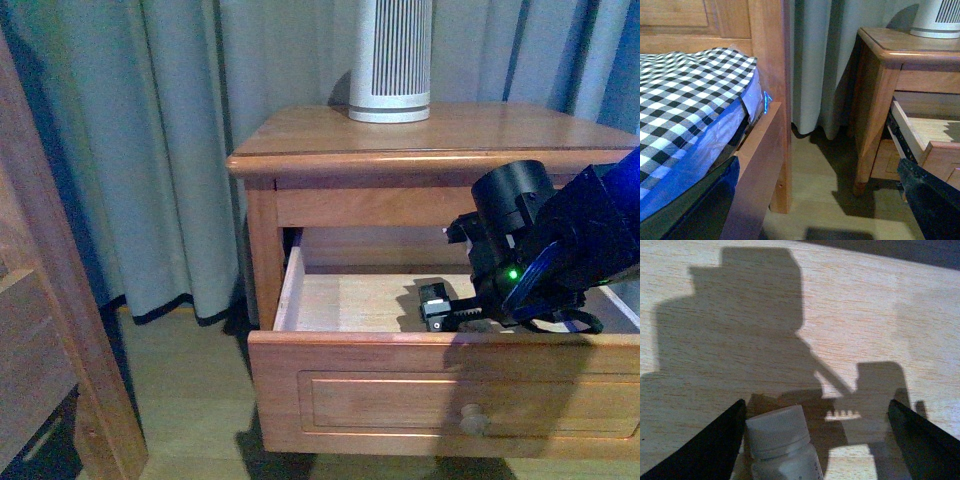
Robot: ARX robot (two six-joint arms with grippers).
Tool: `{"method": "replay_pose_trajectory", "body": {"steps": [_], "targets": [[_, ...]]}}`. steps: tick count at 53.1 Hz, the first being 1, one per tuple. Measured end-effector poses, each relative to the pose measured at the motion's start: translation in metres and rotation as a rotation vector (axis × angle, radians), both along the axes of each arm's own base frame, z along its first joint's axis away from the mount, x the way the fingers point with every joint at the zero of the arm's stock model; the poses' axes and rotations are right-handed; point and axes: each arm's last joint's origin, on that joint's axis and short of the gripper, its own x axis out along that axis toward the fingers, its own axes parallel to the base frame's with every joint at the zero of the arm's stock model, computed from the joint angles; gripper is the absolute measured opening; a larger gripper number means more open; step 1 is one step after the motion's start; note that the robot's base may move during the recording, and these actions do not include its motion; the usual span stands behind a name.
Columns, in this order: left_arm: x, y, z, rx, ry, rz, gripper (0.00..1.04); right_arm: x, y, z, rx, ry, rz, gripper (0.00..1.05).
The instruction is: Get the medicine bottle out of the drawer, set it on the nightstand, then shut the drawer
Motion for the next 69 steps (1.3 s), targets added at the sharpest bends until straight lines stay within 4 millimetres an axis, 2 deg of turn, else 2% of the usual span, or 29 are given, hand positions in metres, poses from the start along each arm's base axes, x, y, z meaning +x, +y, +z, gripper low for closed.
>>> {"method": "replay_pose_trajectory", "body": {"steps": [15,18,23,30,38,42,45,50,53,57,63,69], "targets": [[0.000,0.000,0.000,0.000,0.000,0.000,0.98,-0.004,0.002,-0.002,0.020,0.009,-0.008,0.44],[0.000,0.000,0.000,0.000,0.000,0.000,0.98,-0.006,0.002,0.001,0.020,0.016,-0.019,0.32],[0.000,0.000,0.000,0.000,0.000,-0.001,0.98,-0.009,0.001,0.012,0.031,0.007,-0.040,0.30],[0.000,0.000,0.000,0.000,0.000,0.000,0.98,-0.014,0.003,0.046,0.079,-0.038,-0.064,0.30],[0.000,0.000,0.000,0.000,0.000,0.000,0.98,-0.030,0.011,0.103,0.199,-0.077,-0.074,0.30],[0.000,0.000,0.000,0.000,0.000,0.000,0.98,-0.045,0.017,0.138,0.280,-0.083,-0.061,0.30],[0.000,0.000,0.000,0.000,0.000,0.000,0.98,-0.049,0.019,0.164,0.312,-0.119,-0.055,0.30],[0.000,0.000,0.000,0.000,0.000,0.000,0.98,-0.037,0.006,0.209,0.301,-0.261,-0.094,0.30],[0.000,0.000,0.000,0.000,0.000,0.000,0.98,-0.024,-0.013,0.237,0.269,-0.338,-0.141,0.30],[0.000,0.000,0.000,0.000,0.000,0.000,0.98,-0.006,-0.033,0.257,0.231,-0.403,-0.186,0.30],[0.000,0.000,0.000,0.000,0.000,0.000,0.98,0.017,-0.055,0.263,0.175,-0.450,-0.245,0.30],[0.000,0.000,0.000,0.000,0.000,0.000,0.98,0.042,-0.073,0.247,0.133,-0.448,-0.287,0.30]]}}
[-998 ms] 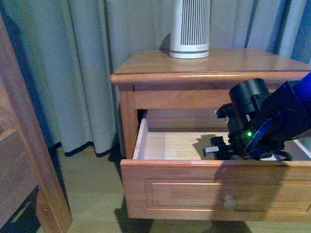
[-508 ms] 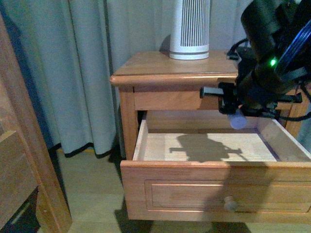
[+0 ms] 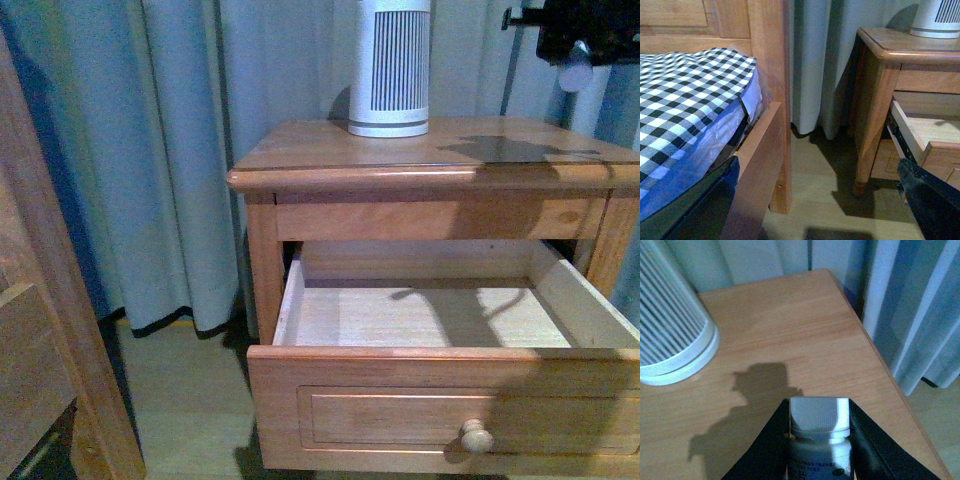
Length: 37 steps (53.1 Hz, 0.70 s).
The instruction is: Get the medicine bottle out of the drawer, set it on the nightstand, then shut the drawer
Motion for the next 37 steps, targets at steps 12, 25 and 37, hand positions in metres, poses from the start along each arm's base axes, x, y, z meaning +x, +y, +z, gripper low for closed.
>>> {"method": "replay_pose_trajectory", "body": {"steps": [12,25,37], "targets": [[0.000,0.000,0.000,0.000,0.000,0.000,0.98,0.023,-0.009,-0.041,-0.015,0.052,-0.022,0.37],[0.000,0.000,0.000,0.000,0.000,0.000,0.98,0.026,-0.008,-0.040,-0.006,-0.035,0.006,0.76],[0.000,0.000,0.000,0.000,0.000,0.000,0.98,-0.015,-0.009,-0.006,0.011,-0.160,0.030,0.98]]}}
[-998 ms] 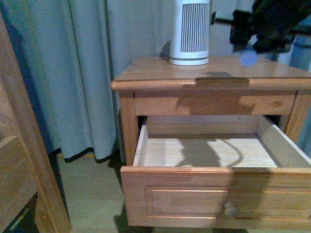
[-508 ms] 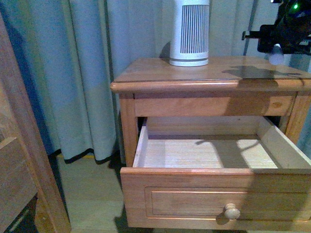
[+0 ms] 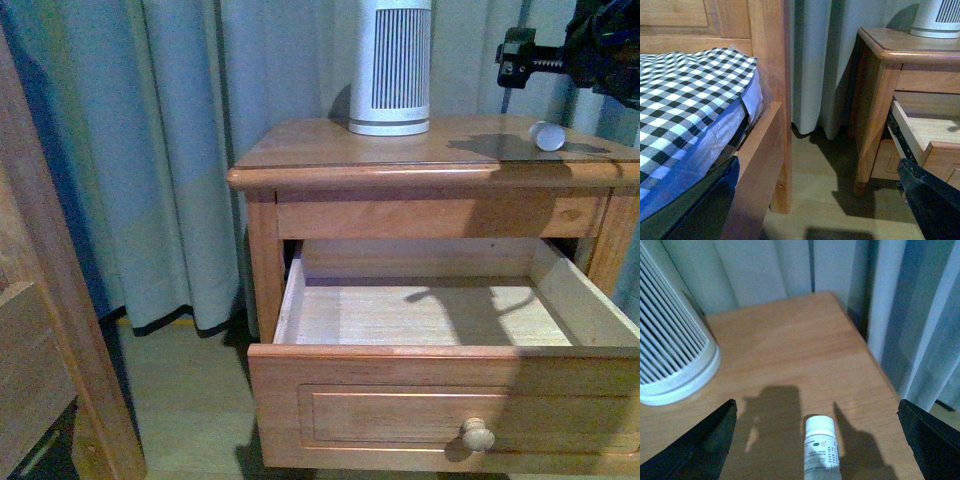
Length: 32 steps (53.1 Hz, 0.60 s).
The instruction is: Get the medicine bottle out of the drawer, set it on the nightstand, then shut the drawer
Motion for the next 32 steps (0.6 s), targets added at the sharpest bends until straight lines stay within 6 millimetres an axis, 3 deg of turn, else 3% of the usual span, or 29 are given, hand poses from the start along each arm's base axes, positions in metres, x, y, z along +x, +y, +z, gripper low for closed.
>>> {"method": "replay_pose_trajectory", "body": {"steps": [8,13,17,22,26,32], "targets": [[0.000,0.000,0.000,0.000,0.000,0.000,0.98,-0.075,-0.007,0.039,-0.013,-0.166,-0.001,0.98],[0.000,0.000,0.000,0.000,0.000,0.000,0.98,-0.129,-0.012,0.037,-0.011,-0.196,0.017,0.98],[0.000,0.000,0.000,0.000,0.000,0.000,0.98,-0.168,-0.012,0.015,0.004,-0.149,0.035,0.98],[0.000,0.000,0.000,0.000,0.000,0.000,0.98,-0.219,-0.002,-0.041,0.017,-0.023,0.073,0.98],[0.000,0.000,0.000,0.000,0.000,0.000,0.98,-0.249,0.010,-0.079,0.021,0.063,0.112,0.98],[0.000,0.000,0.000,0.000,0.000,0.000,0.98,-0.277,0.024,-0.127,0.020,0.164,0.153,0.98]]}}
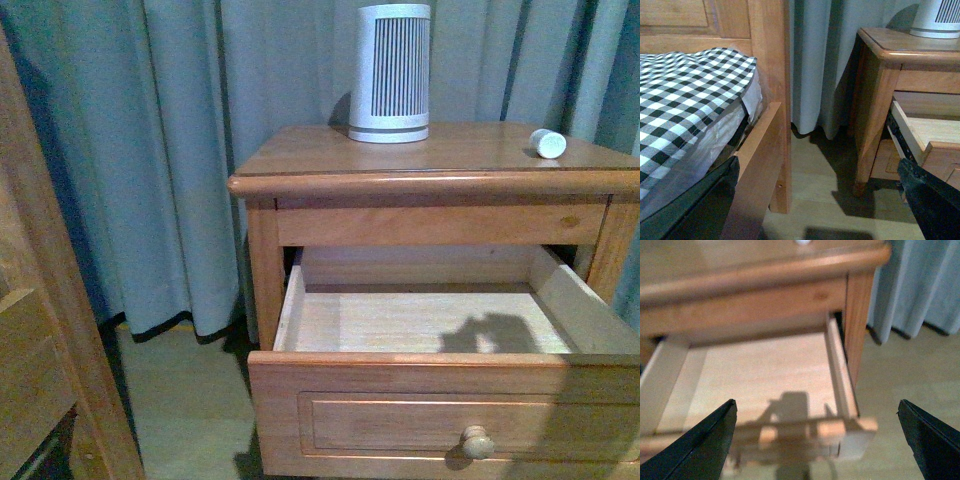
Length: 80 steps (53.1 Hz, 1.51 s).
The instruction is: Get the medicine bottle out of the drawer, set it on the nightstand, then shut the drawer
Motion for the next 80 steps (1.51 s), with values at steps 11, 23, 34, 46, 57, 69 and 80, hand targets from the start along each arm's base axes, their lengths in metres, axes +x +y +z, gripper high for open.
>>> {"method": "replay_pose_trajectory", "body": {"steps": [11,23,34,46,57,69,80], "targets": [[0.000,0.000,0.000,0.000,0.000,0.000,0.98,-0.014,0.011,-0.061,-0.016,0.110,-0.015,0.98],[0.000,0.000,0.000,0.000,0.000,0.000,0.98,0.010,0.020,-0.087,-0.007,0.096,-0.030,0.98],[0.000,0.000,0.000,0.000,0.000,0.000,0.98,0.051,0.023,-0.105,-0.019,0.047,-0.032,0.98],[0.000,0.000,0.000,0.000,0.000,0.000,0.98,0.113,0.020,-0.116,-0.069,0.021,-0.044,0.98],[0.000,0.000,0.000,0.000,0.000,0.000,0.98,0.189,0.015,-0.115,-0.131,-0.009,-0.050,0.98],[0.000,0.000,0.000,0.000,0.000,0.000,0.98,0.247,0.015,-0.116,-0.166,-0.004,-0.034,0.98],[0.000,0.000,0.000,0.000,0.000,0.000,0.98,0.244,0.015,-0.114,-0.153,-0.003,-0.031,0.98]]}}
